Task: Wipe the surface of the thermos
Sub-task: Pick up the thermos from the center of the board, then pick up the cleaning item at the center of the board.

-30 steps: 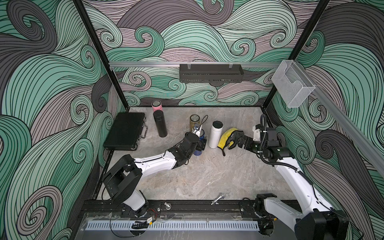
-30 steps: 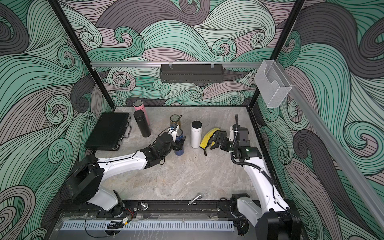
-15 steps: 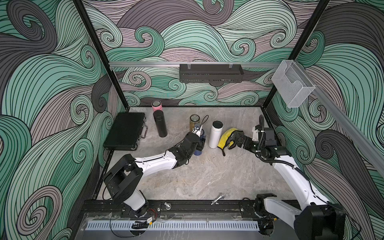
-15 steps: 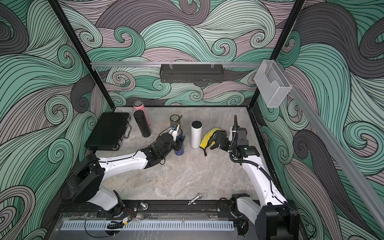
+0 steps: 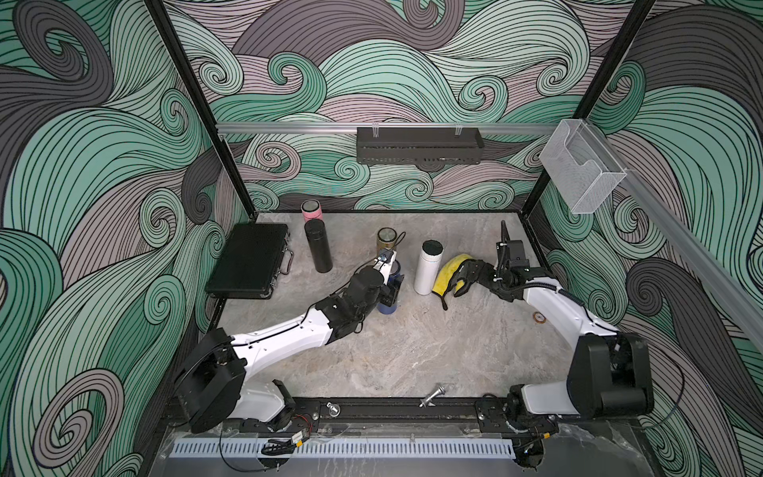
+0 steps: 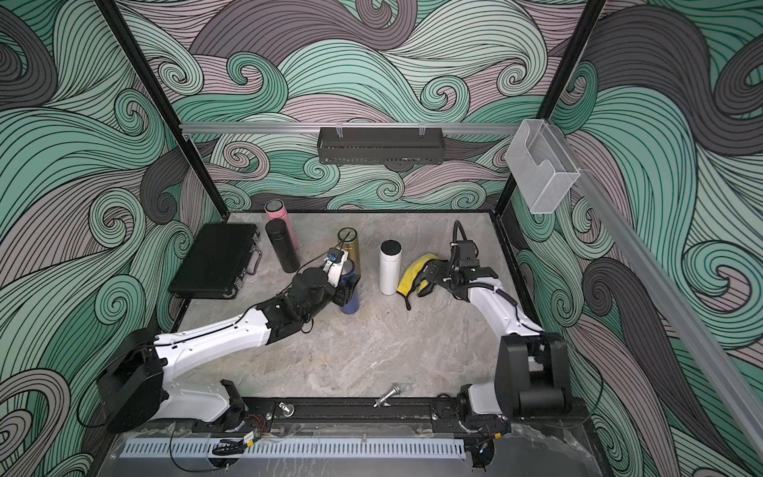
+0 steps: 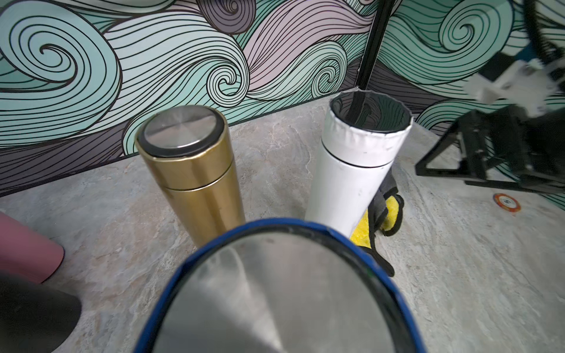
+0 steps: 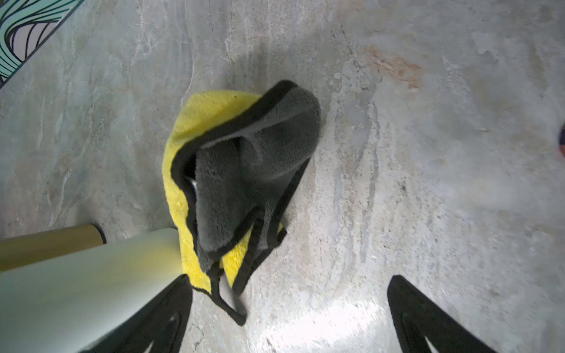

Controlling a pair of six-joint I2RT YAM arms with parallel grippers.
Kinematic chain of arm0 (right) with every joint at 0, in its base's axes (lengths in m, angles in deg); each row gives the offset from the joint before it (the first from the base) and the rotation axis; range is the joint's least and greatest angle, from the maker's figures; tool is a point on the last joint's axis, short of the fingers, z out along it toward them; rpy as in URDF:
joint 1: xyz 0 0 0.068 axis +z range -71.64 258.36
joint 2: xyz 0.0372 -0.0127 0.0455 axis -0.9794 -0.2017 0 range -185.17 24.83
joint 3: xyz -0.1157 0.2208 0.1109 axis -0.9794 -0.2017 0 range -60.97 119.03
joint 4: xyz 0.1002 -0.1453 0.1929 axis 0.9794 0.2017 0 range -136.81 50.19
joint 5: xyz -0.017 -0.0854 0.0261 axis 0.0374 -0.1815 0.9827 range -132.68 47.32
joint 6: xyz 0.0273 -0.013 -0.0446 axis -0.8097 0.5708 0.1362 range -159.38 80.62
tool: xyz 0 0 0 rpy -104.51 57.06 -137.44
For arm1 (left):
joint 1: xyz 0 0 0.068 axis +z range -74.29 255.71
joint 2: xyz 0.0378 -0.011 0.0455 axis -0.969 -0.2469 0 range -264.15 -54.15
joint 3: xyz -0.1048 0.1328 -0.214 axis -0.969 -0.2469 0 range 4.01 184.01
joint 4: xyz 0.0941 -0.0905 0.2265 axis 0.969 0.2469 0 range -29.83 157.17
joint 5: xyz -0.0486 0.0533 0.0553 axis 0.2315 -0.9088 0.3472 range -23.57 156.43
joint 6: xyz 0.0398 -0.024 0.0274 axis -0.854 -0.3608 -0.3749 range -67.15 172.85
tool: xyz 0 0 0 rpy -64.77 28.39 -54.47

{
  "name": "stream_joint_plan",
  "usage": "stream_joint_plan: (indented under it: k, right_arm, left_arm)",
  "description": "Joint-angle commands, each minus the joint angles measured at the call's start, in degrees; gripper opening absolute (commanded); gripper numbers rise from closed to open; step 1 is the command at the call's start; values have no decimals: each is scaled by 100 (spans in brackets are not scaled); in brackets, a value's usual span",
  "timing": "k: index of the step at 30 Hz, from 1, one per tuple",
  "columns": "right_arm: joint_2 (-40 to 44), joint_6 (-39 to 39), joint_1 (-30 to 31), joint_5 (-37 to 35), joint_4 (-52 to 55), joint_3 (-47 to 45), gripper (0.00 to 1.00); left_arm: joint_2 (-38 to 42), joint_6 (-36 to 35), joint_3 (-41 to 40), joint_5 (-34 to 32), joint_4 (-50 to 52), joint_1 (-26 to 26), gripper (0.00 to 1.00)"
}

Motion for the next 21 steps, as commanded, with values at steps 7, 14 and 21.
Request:
stream_joint_plan:
  k: [7, 14, 21]
  right_arm:
    - [-1284, -239, 389, -62, 88, 1151, 99]
    - [-2144, -546, 428, -274, -61, 1290, 99]
    - [-2594, -508, 428, -490, 10, 1315, 99]
  left_arm:
    - [413, -37, -320, -3, -154, -30, 0]
    - [301, -14, -352, -3, -318, -11, 0]
    - [283, 16, -412, -52, -461, 5, 0]
